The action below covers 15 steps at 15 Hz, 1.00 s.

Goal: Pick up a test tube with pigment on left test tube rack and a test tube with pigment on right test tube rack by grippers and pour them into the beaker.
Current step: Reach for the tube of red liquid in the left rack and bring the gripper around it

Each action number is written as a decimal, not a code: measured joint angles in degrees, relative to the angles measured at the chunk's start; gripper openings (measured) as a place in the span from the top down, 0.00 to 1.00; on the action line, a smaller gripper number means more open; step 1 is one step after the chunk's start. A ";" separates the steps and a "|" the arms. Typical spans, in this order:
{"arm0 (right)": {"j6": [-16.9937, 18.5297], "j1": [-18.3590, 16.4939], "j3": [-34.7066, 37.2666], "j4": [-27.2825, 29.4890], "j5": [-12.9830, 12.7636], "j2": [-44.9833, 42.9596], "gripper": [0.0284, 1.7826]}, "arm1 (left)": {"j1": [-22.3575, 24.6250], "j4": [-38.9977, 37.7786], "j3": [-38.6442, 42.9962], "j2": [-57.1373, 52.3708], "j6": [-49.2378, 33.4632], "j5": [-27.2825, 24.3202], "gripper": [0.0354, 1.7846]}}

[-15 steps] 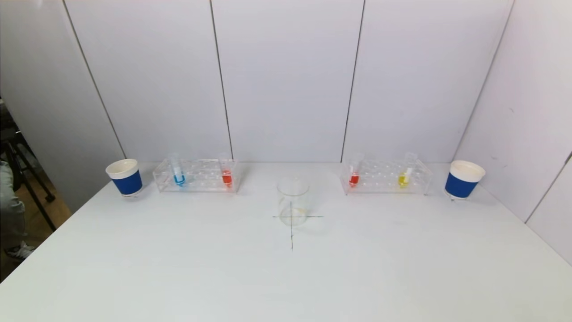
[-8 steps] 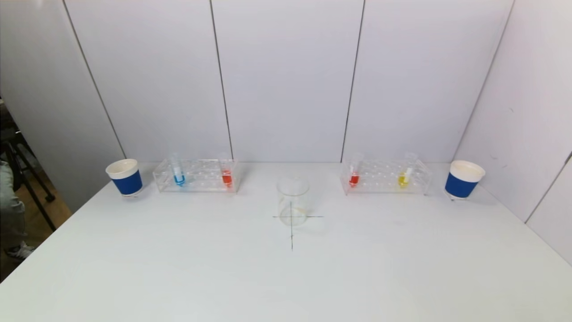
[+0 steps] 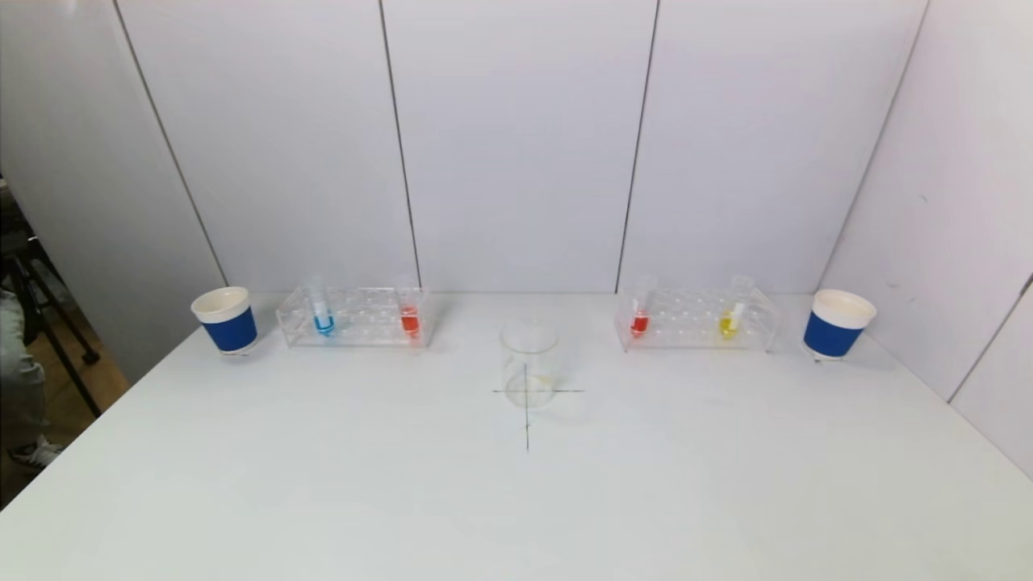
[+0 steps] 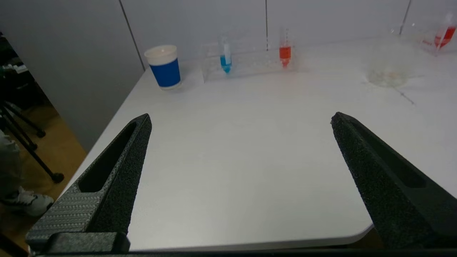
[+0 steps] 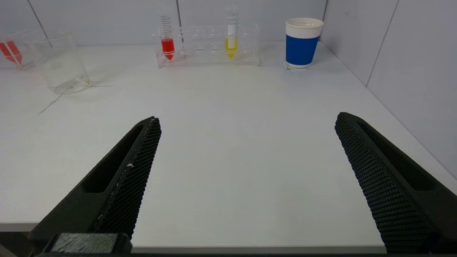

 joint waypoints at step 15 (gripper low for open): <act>0.00 0.02 0.00 0.00 0.00 0.00 0.01 | -1.21 -22.26 -22.25 47.56 -0.38 -2.76 0.01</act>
